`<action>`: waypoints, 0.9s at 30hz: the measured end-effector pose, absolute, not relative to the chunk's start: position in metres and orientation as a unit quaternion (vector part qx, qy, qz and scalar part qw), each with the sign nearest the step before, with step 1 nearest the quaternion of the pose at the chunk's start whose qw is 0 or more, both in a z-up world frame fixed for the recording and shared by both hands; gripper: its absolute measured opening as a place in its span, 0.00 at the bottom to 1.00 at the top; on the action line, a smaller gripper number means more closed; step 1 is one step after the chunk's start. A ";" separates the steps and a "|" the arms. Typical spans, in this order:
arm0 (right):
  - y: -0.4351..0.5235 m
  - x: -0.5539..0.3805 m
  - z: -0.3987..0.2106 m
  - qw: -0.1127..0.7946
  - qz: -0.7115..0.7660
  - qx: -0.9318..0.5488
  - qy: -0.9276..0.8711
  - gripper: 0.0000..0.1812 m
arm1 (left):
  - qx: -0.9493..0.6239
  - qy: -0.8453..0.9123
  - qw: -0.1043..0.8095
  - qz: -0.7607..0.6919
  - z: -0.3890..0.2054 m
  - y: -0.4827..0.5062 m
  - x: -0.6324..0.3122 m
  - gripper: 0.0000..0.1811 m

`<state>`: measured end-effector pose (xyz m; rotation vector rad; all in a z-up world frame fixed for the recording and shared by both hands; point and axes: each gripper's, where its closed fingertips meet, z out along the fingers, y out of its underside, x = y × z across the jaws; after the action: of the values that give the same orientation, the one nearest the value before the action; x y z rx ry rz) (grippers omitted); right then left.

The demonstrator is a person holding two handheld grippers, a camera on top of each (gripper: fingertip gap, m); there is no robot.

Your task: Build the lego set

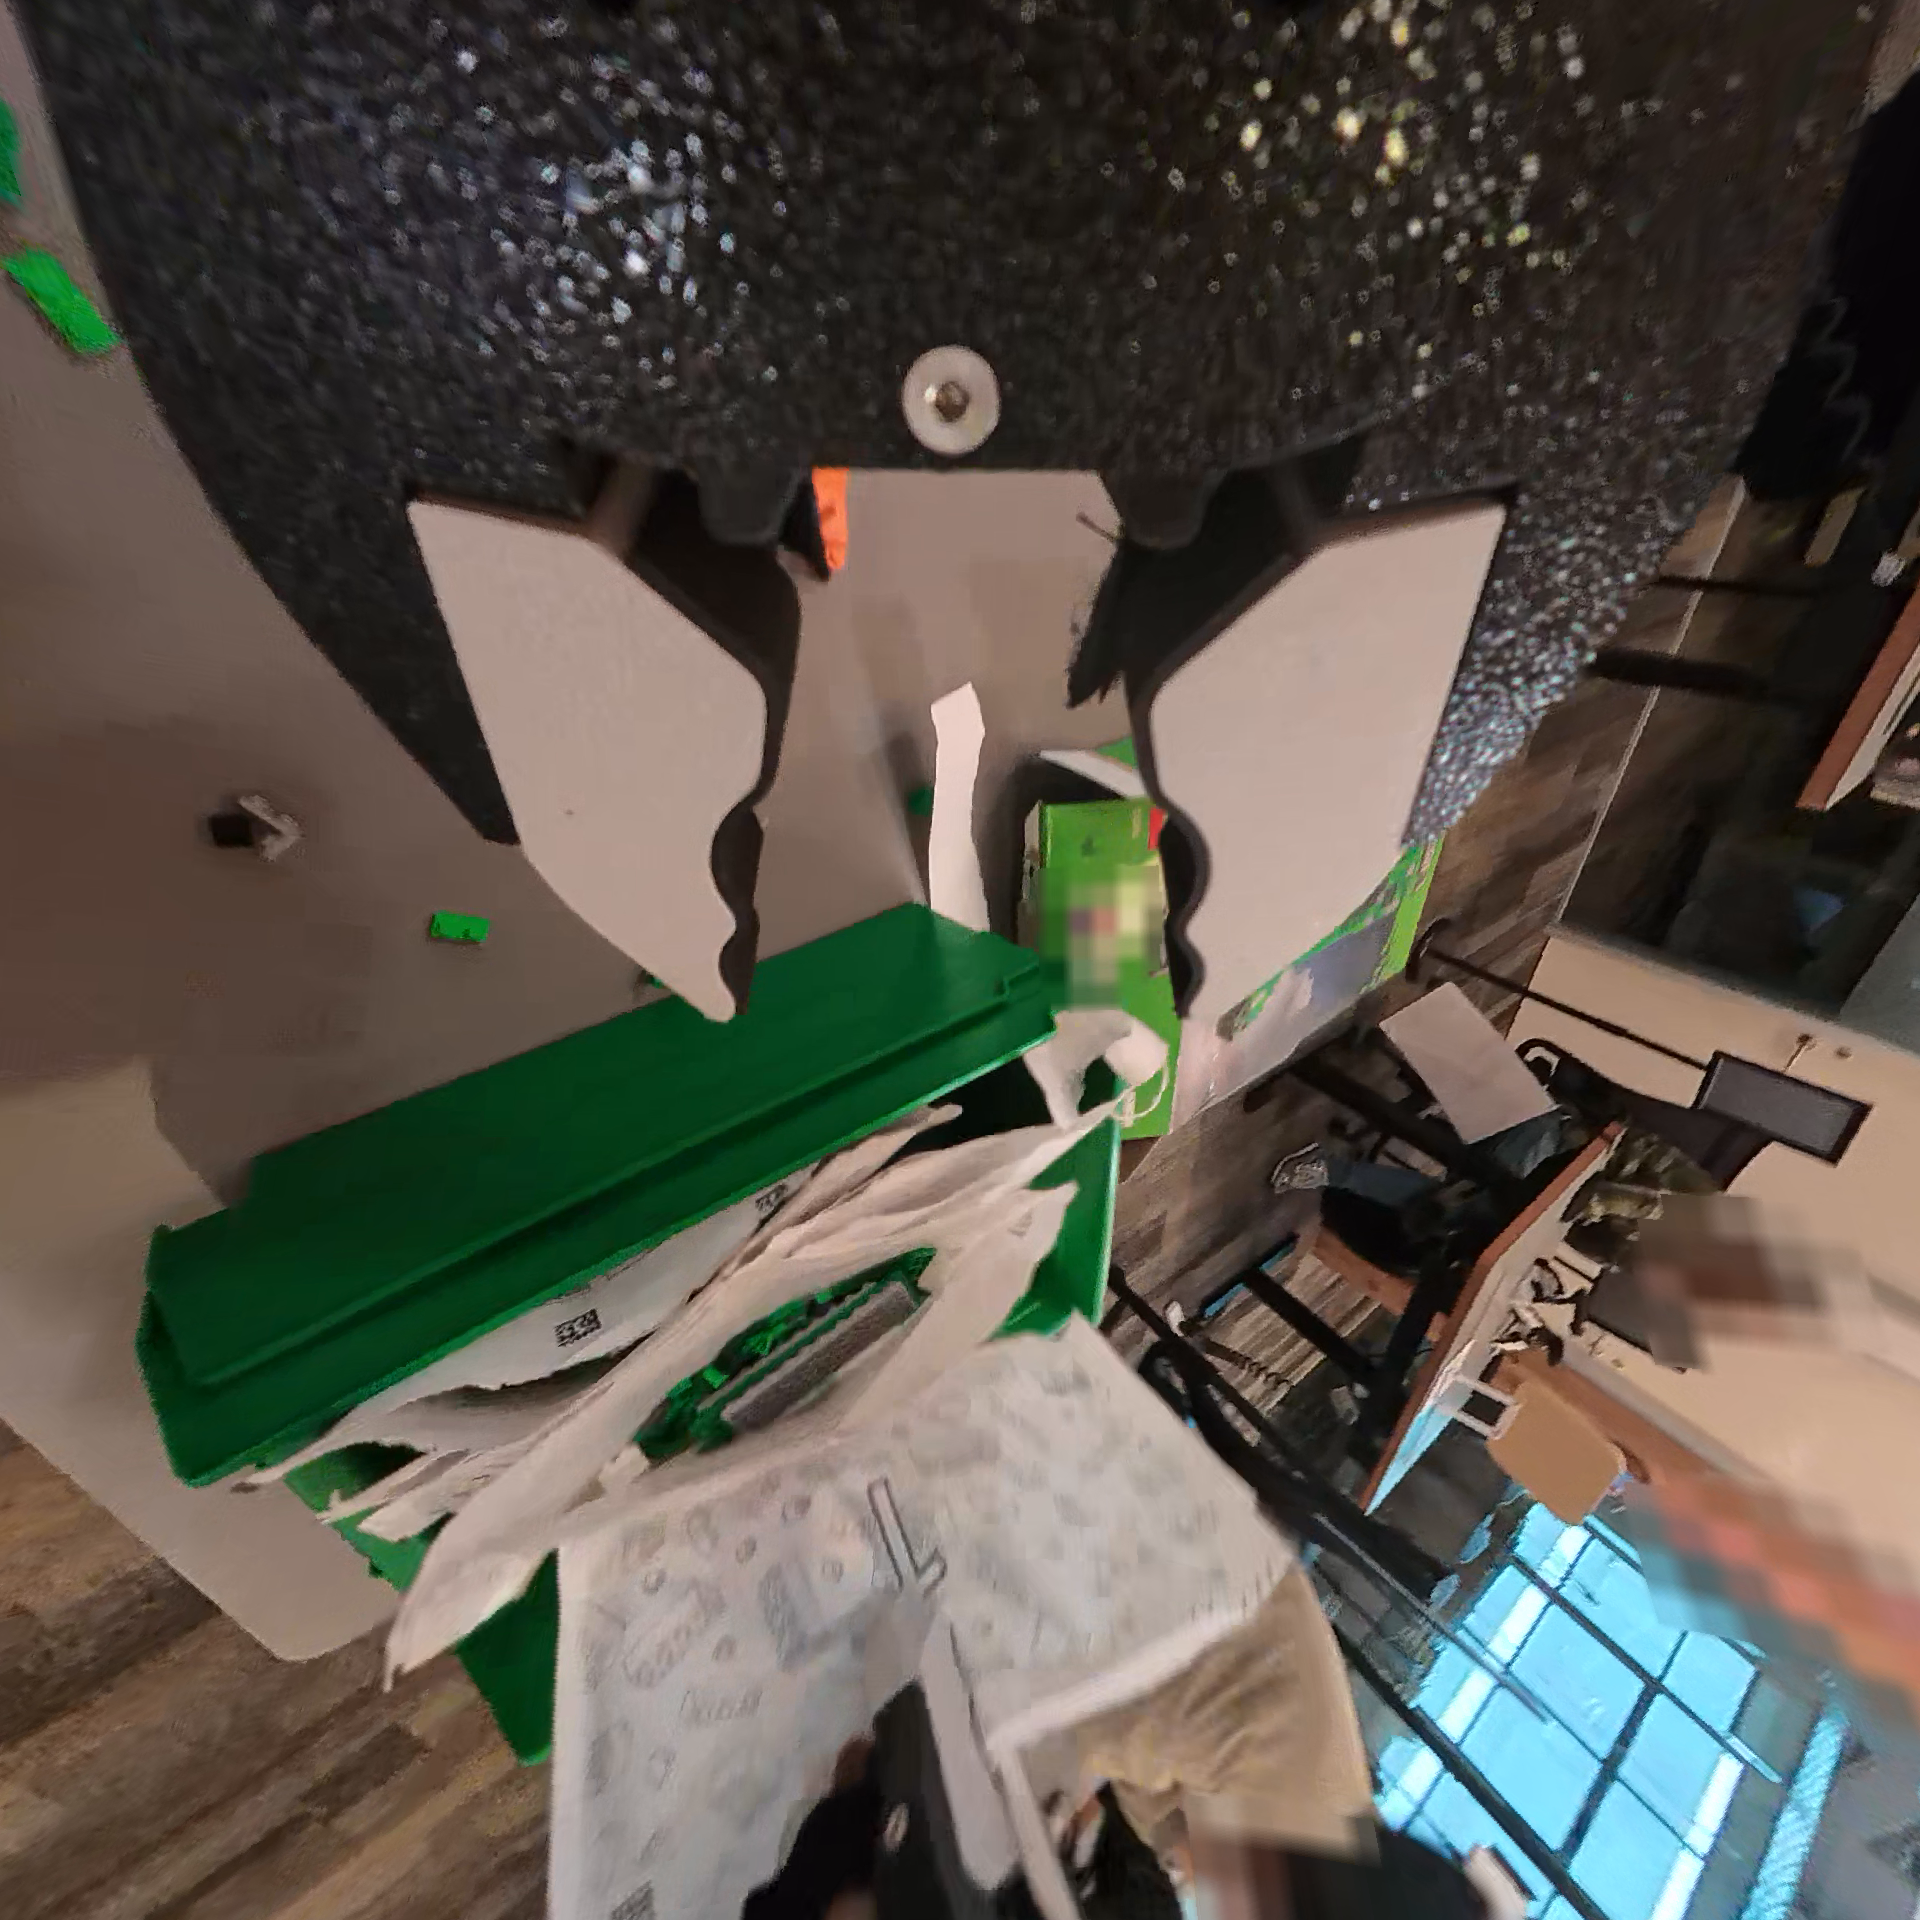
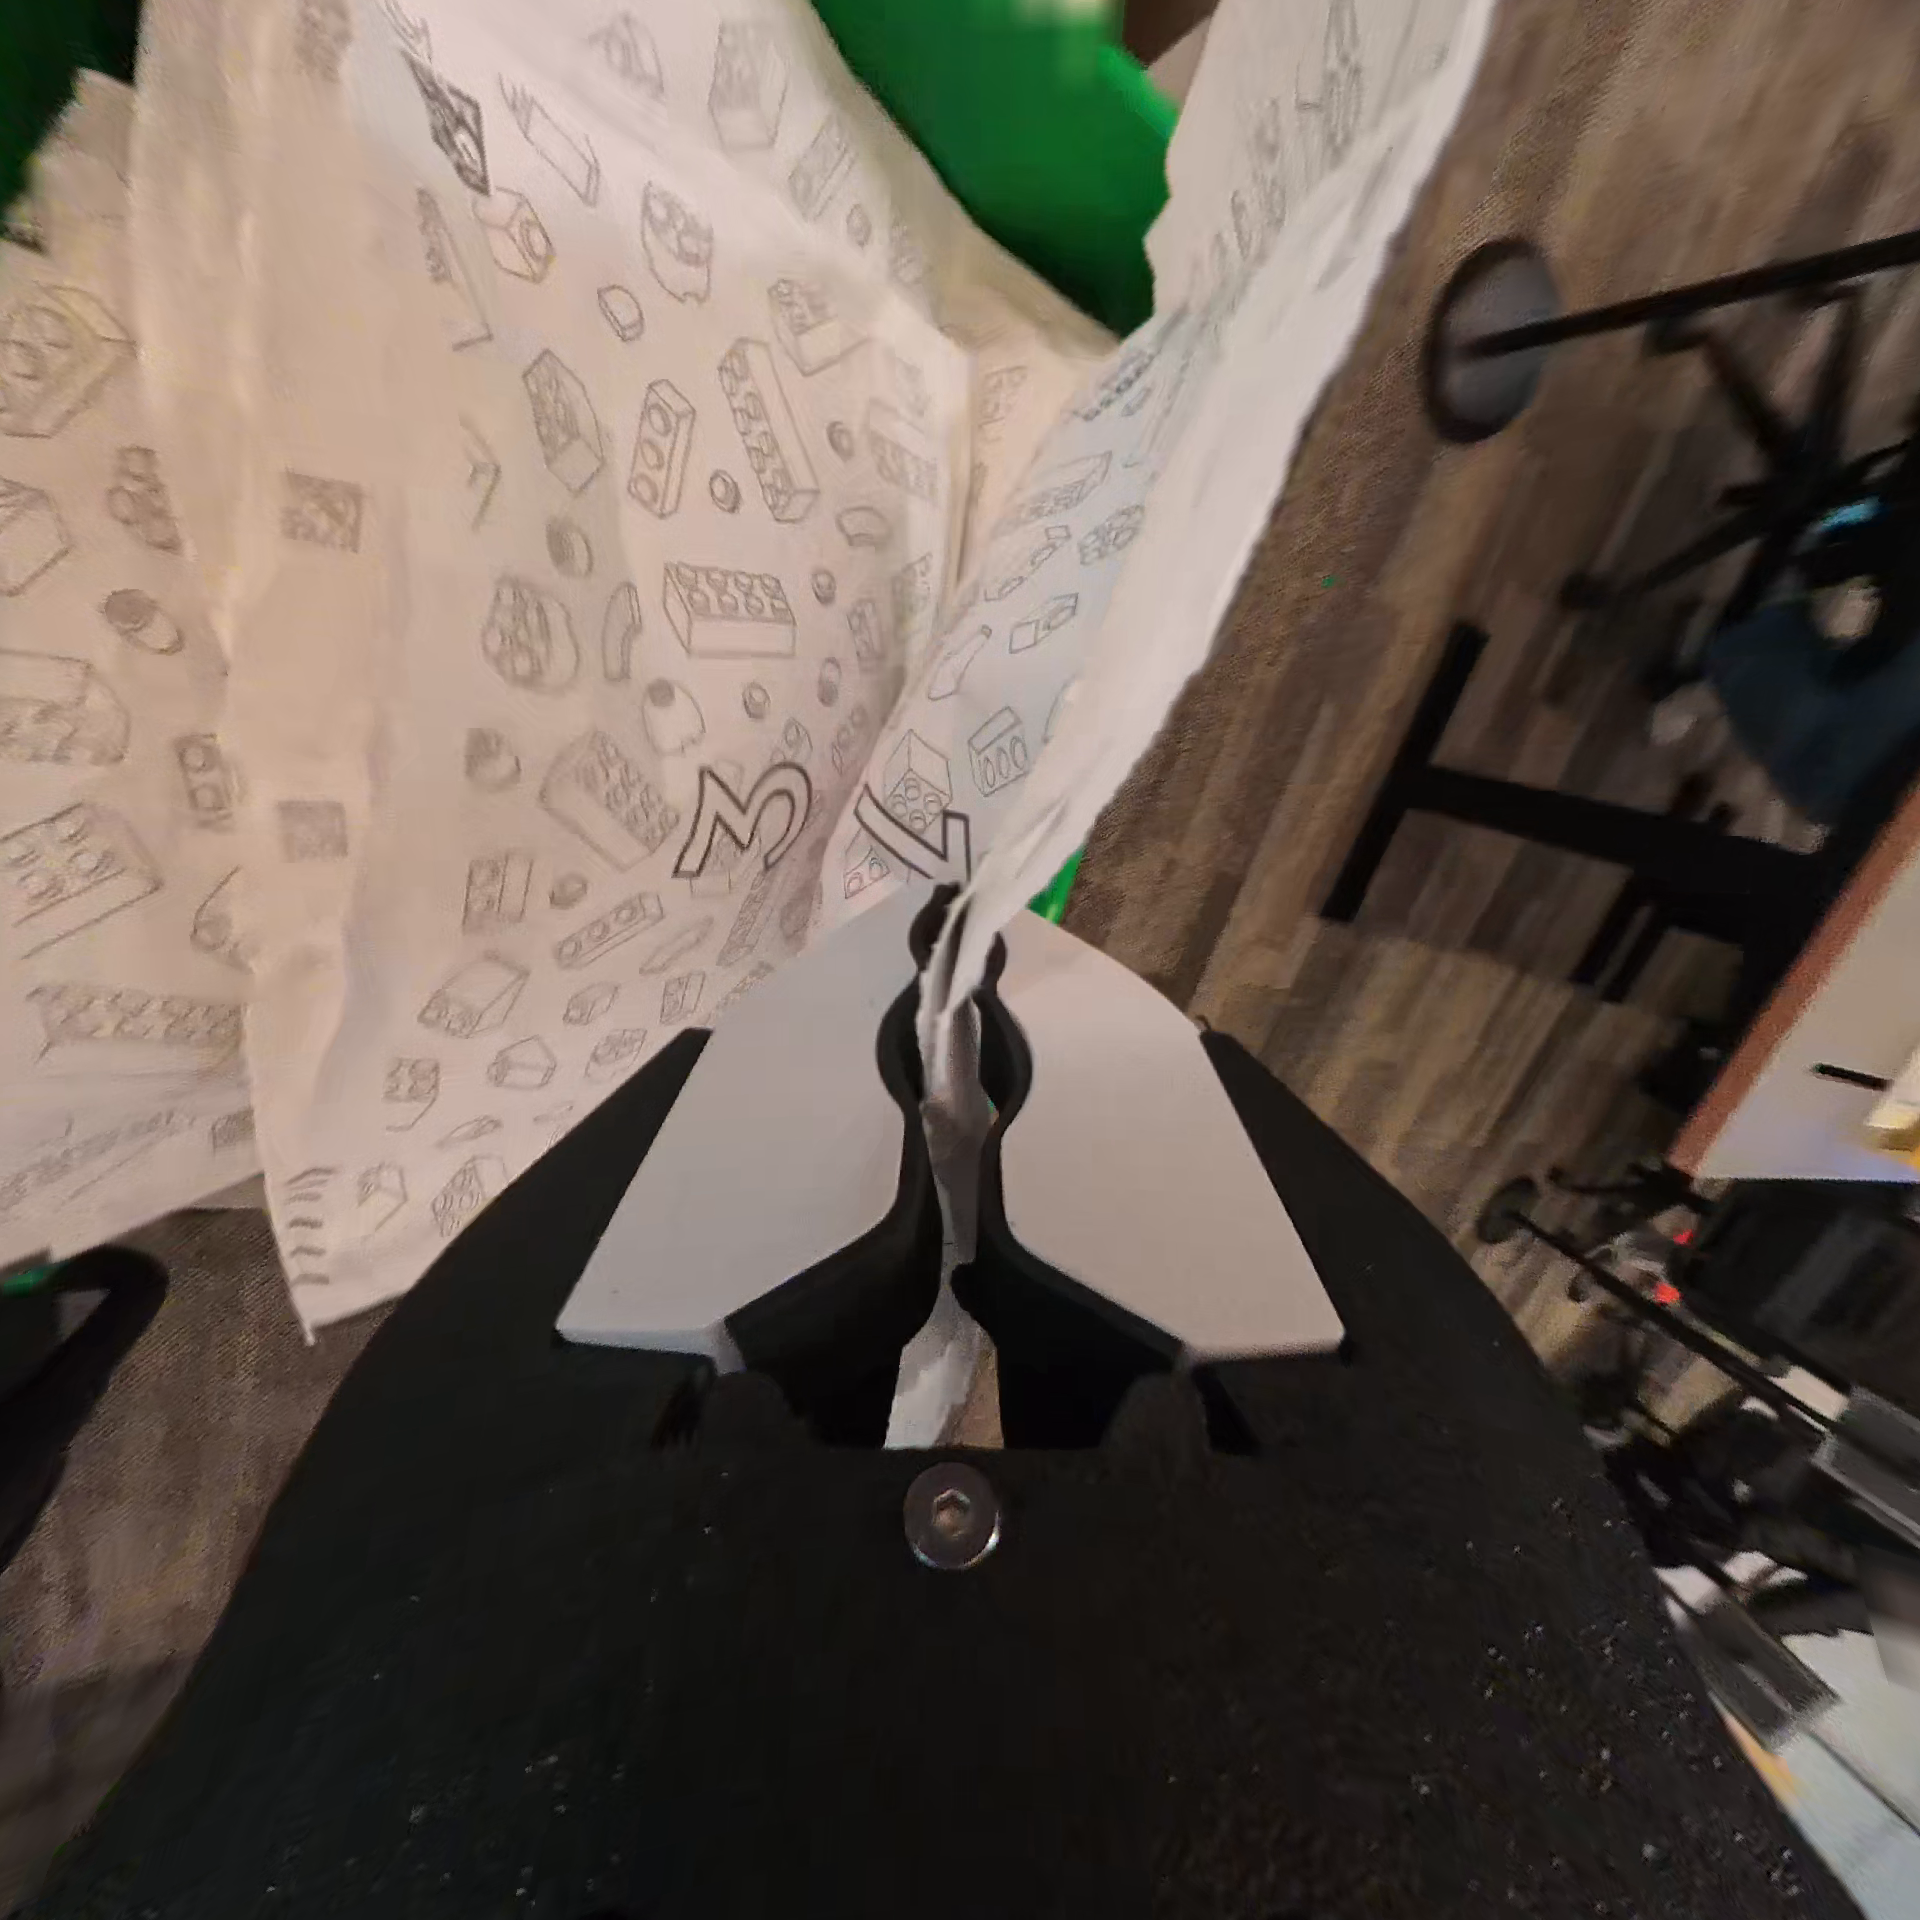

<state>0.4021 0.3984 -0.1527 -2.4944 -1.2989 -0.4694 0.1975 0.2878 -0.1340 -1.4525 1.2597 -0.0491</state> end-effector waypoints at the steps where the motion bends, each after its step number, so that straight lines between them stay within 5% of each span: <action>1: 0.404 0.404 -0.162 0.135 -0.167 -0.867 -0.449 0.01 | -0.615 0.548 0.567 -0.022 -0.136 0.292 0.206 0.42; 11: 0.420 0.400 -0.193 0.120 -0.202 -0.858 -0.457 0.02 | -0.596 0.593 0.541 -0.027 -0.146 0.312 0.256 0.41; 14: 0.412 0.396 -0.173 0.178 -0.174 -0.859 -0.448 0.17 | -0.596 0.598 0.536 -0.022 -0.149 0.313 0.260 0.42; 21: 0.343 0.398 -0.104 0.355 -0.108 -0.798 -0.475 0.27 | -0.602 0.589 0.538 -0.035 -0.156 0.309 0.246 0.42; 27: 0.263 0.372 -0.128 0.471 -0.082 -0.673 -0.565 0.42 | -0.615 0.576 0.536 -0.057 -0.164 0.308 0.235 0.43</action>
<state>0.3719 0.2626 -0.1278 -1.6478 -1.3847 -0.2005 0.2347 0.3081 -0.1637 -1.4645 1.3710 -0.1352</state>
